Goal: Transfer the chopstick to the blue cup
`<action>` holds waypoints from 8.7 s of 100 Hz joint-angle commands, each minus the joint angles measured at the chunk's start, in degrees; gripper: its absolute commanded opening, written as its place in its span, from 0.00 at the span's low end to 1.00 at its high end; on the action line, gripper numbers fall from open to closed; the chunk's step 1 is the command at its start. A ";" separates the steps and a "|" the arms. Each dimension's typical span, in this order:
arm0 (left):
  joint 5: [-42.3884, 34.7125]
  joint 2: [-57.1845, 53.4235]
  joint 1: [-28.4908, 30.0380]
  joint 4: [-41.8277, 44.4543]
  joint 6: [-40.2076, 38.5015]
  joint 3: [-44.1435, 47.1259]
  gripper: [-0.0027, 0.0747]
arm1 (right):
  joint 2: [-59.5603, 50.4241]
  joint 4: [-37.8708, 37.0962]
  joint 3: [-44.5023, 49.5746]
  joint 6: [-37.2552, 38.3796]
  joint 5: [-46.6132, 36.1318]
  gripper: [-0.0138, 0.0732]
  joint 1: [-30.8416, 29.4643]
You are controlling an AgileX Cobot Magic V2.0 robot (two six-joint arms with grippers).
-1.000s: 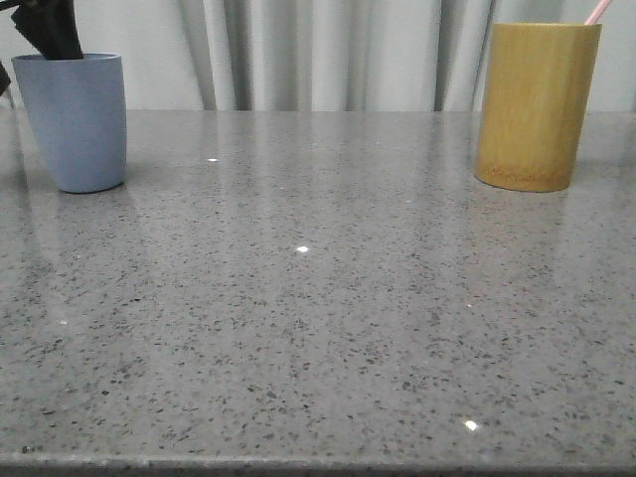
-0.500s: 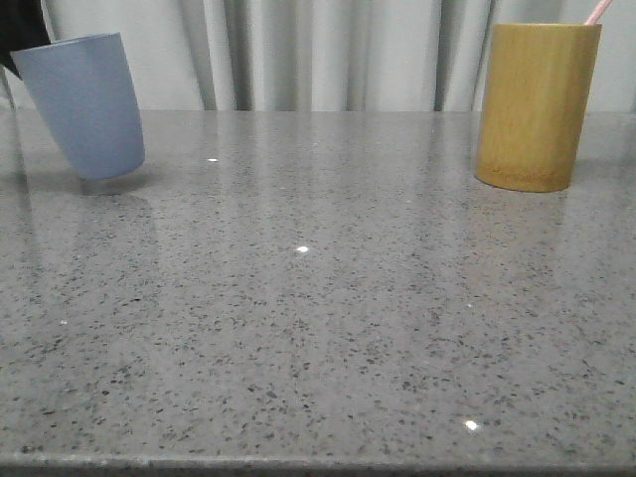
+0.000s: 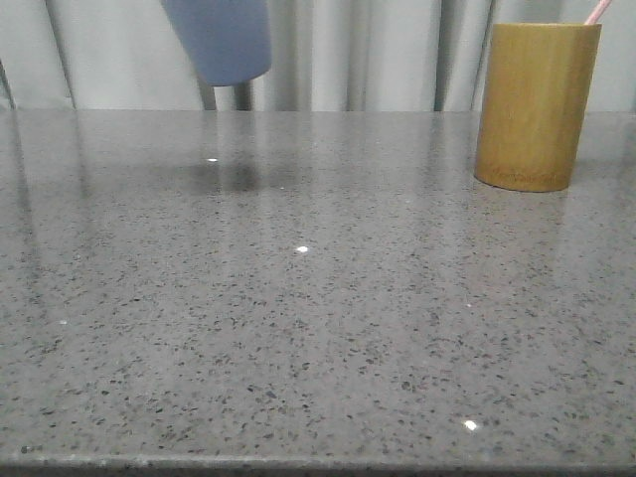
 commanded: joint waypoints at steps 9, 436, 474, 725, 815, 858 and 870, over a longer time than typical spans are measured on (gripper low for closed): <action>-1.52 1.55 -4.00 -0.22 -0.75 -4.45 0.01 | 0.73 0.07 -1.92 -0.10 -4.71 0.81 -0.37; -15.05 -54.36 10.26 9.65 -4.24 55.00 0.65 | 3.21 0.03 -1.44 0.11 -13.96 0.81 -0.32; -15.05 -54.36 10.26 9.65 -4.24 55.00 0.65 | 19.18 0.03 -1.44 0.70 -31.57 0.81 -0.32; -17.71 -54.36 10.26 9.65 -4.24 55.00 0.65 | 42.39 2.53 3.10 6.86 -76.73 0.14 -5.65; -17.71 -54.36 10.26 9.65 -4.24 55.00 0.65 | 41.18 2.53 -19.46 10.76 -50.97 0.14 -4.15; -17.71 -54.36 10.26 9.65 -4.24 55.00 0.65 | 40.05 2.53 -38.53 10.71 -31.08 0.14 -3.32; -17.71 -54.36 10.26 9.65 -4.24 55.00 0.65 | 40.05 2.66 -39.20 10.71 -30.76 0.13 0.09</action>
